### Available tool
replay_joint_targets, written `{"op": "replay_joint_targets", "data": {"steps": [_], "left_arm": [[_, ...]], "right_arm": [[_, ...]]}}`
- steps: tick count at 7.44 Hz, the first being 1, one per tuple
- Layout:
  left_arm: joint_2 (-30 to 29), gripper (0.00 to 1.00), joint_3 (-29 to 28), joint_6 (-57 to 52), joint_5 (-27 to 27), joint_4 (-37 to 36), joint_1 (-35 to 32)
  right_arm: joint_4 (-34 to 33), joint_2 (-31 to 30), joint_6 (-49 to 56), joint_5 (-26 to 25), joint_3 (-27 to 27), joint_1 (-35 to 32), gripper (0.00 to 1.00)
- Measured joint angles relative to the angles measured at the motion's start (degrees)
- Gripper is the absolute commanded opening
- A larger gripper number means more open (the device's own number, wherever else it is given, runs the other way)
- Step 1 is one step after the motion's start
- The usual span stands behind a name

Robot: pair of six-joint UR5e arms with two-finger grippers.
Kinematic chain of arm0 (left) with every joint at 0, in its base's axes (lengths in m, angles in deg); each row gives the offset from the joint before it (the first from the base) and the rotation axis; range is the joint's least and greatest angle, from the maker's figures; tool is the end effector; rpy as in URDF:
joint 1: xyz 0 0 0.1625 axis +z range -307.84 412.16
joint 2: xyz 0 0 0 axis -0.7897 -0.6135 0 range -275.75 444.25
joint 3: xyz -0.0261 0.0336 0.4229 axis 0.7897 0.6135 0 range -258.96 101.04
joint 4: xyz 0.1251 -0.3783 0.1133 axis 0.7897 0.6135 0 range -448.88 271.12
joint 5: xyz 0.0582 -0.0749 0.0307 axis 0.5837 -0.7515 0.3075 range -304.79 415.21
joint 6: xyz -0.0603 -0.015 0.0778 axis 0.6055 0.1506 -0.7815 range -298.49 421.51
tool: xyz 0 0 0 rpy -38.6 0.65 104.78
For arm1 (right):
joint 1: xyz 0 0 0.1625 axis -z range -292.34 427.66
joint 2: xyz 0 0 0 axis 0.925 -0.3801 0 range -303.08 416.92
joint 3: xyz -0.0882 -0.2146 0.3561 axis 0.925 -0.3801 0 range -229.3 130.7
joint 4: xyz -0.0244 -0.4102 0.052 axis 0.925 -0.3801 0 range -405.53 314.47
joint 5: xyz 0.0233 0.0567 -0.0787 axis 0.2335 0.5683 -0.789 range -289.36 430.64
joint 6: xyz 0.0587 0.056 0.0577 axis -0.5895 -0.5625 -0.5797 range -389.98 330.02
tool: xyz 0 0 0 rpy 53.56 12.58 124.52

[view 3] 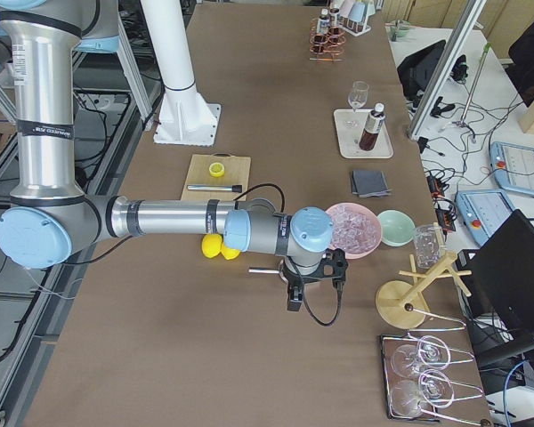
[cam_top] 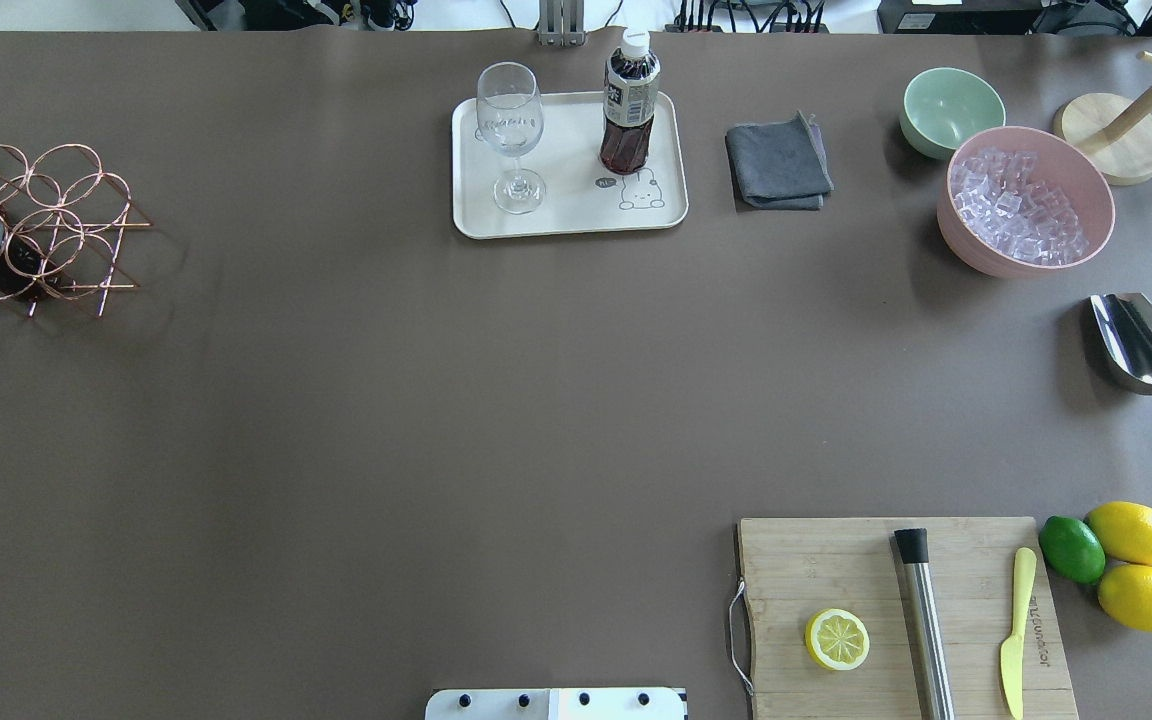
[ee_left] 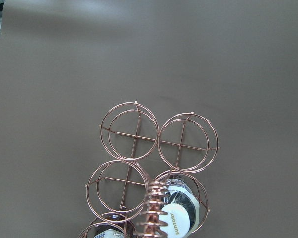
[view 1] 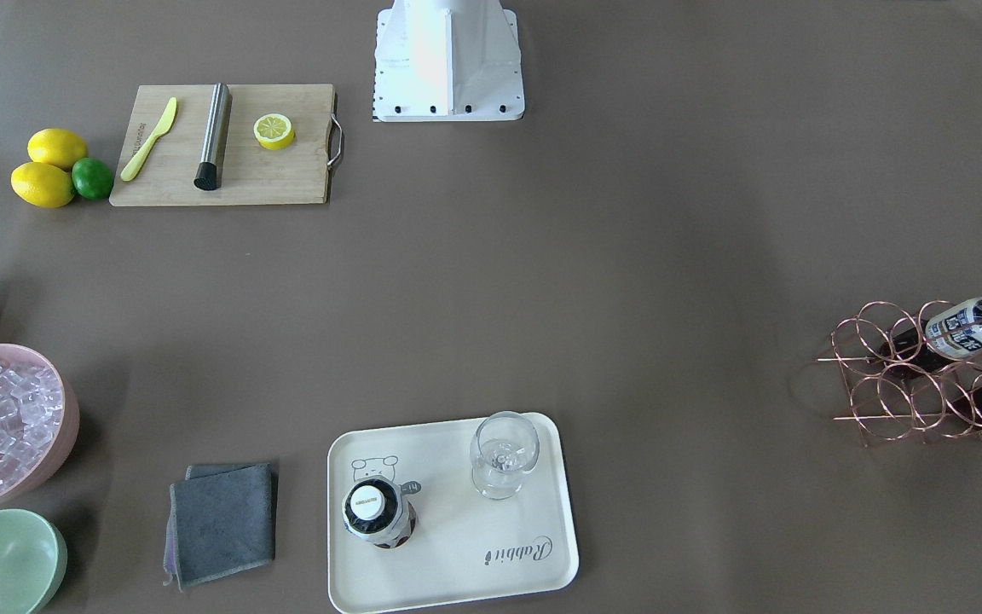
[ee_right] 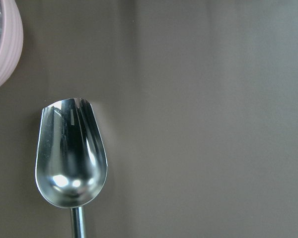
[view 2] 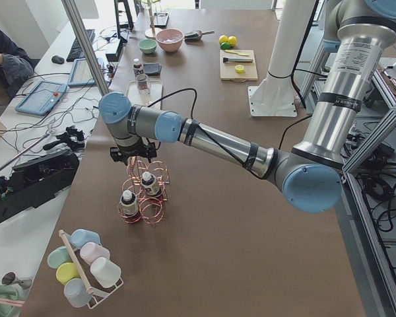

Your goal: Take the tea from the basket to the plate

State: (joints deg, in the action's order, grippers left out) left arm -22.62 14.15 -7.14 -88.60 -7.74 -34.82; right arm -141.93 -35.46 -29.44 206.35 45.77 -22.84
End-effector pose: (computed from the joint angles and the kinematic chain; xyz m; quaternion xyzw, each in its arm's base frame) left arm -0.0212 -0.6031 0.4737 0.3168 0.3317 0.5552 0.6938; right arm 0.0662 -0.4686 0.6446 -0.0264 -0.3884 0.0122 0.9210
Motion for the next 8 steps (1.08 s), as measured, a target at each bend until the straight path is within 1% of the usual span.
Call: {"op": "replay_joint_targets", "data": {"steps": [2, 5, 6, 8], "left_arm": [[0.09, 0.98, 0.04, 0.05, -1.11, -1.47, -1.11], [2.08, 0.98, -0.69, 0.22, -2.3, -10.05, -7.34], [2.35, 0.98, -2.24, 0.39, -2.11, -12.07, -9.44], [2.52, 0.98, -7.34, 1.25, -1.98, -13.37, -13.36]], "right_arm": [[-0.18, -0.43, -0.01, 0.02, 0.26, -2.06, 1.0], [-0.97, -0.43, -0.08, -0.22, 1.04, -3.28, 1.0], [-2.48, -0.03, -0.31, -0.35, 1.32, -3.28, 1.0], [-5.0, 0.44, -0.69, -0.58, 1.89, -2.79, 1.0]]}}
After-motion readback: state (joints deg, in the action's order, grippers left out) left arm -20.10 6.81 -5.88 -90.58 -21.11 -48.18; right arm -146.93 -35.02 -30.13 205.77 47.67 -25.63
